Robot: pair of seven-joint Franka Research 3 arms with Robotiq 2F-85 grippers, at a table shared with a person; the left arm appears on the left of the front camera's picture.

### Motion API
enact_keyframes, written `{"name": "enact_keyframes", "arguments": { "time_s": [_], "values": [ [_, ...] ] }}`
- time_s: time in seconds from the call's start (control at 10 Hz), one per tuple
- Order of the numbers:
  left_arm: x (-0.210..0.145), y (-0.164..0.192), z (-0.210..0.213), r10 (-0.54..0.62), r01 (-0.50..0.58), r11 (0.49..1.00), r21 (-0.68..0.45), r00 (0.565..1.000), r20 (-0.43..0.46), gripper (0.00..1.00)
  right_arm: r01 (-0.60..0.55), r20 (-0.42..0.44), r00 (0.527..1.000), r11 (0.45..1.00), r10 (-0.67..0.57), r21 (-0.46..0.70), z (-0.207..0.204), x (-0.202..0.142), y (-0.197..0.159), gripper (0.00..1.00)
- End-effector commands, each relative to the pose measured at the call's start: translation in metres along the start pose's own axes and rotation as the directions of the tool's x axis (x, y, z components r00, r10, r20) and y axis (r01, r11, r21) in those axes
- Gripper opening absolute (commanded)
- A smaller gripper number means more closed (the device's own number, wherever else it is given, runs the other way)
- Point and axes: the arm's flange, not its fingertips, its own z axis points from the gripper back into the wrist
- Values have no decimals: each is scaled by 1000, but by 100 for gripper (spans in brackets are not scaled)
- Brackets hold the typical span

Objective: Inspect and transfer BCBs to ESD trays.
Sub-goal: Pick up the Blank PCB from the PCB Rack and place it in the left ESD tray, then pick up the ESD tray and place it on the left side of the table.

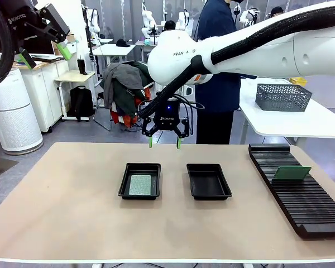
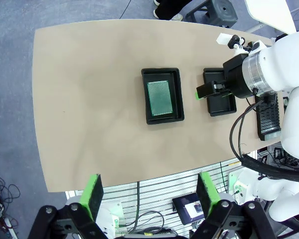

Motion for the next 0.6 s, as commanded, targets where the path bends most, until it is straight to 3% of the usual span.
{"name": "enact_keyframes", "arguments": {
  "time_s": [0.0,0.5],
  "values": [
    [0,1,-1,2,-2,1000,0,1000,-1,100,-3,-3,1000,1000,3,3,0,-2,0,100],
    [0,1,-1,2,-2,1000,0,1000,-1,100,-3,-3,1000,1000,3,3,0,-2,0,100]
  ]
}}
